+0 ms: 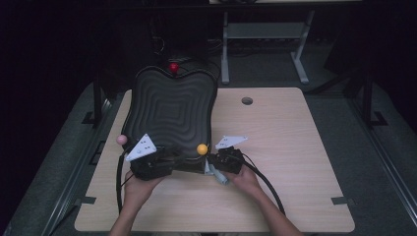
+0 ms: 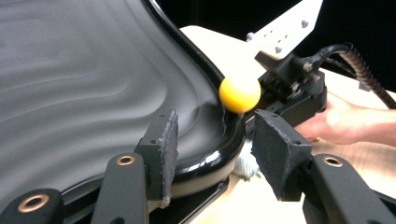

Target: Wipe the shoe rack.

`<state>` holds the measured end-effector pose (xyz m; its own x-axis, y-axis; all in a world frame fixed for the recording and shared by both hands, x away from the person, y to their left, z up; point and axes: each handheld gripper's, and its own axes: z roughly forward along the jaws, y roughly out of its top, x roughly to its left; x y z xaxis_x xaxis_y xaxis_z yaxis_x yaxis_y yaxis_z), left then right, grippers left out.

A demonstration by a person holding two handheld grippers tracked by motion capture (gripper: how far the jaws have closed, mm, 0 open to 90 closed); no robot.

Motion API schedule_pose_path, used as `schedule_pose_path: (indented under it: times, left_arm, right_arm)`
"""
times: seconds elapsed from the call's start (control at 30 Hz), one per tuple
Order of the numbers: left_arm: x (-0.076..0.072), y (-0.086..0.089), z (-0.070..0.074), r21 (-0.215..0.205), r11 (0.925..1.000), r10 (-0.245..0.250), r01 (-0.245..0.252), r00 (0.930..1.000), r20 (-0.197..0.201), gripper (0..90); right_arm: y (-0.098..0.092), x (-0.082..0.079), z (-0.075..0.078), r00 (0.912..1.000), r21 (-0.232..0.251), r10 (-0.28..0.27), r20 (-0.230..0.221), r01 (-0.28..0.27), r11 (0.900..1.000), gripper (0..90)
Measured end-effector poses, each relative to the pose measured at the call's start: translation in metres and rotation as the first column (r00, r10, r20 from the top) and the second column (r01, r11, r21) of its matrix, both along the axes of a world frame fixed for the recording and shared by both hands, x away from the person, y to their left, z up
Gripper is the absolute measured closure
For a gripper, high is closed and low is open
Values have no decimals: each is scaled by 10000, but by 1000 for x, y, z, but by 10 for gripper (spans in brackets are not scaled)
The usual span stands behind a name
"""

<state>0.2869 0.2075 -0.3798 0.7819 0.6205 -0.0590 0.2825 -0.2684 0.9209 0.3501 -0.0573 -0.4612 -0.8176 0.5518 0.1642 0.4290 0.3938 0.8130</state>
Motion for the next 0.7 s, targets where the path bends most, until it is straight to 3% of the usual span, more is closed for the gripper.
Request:
schedule_pose_path:
  times: [0.37, 0.53, 0.63, 0.7]
  left_arm:
    - [1, -30, -5, 108, 9983, -567, 569, 9983, -151, 472]
    - [1, -36, -7, 240, 9974, -679, 685, 9974, -226, 505]
    - [2, -41, -8, 413, 9976, -550, 557, 9983, -174, 597]
    - [3, -42, -8, 328, 9978, -572, 582, 9979, -307, 604]
  right_arm:
    - [13, -15, -2, 9970, 39, 768, 13, -768, 9970, 825]
    - [12, -19, -2, 9959, 161, 904, -19, -903, 9958, 825]
    - [10, -20, -2, 9958, 176, 909, -94, -907, 9957, 825]
    - [6, -20, -1, 9964, 98, 846, -35, -846, 9964, 825]
